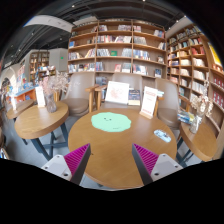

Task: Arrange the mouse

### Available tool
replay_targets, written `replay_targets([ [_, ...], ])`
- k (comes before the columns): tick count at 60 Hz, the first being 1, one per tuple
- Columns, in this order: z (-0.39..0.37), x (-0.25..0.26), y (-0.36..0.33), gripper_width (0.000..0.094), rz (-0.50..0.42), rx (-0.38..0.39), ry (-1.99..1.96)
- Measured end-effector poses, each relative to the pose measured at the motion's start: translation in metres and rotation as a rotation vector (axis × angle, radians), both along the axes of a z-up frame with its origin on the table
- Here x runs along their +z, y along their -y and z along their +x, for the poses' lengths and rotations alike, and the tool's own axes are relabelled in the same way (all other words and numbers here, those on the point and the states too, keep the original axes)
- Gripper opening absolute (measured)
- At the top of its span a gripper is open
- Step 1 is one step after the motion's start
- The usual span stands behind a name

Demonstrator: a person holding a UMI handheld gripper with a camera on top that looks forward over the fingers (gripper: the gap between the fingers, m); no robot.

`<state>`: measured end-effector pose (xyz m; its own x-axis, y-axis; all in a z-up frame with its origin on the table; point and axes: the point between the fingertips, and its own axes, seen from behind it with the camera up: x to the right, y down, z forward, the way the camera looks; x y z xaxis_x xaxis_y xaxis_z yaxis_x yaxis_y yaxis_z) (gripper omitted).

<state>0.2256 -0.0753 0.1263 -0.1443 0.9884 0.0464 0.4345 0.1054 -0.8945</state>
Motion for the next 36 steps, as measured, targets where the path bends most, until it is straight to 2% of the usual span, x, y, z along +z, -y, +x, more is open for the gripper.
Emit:
replay_targets([
  [7,-0.01,-0.021,-0.044,0.0854,-0.008,-0.019,0.01],
  [15,-0.03,-0.034,-0.103,0.0857,0.025,-0.077,0.021],
  [36,-0.056,-0.055,-0.242,0.0852,0.06,-0.27,0.05],
])
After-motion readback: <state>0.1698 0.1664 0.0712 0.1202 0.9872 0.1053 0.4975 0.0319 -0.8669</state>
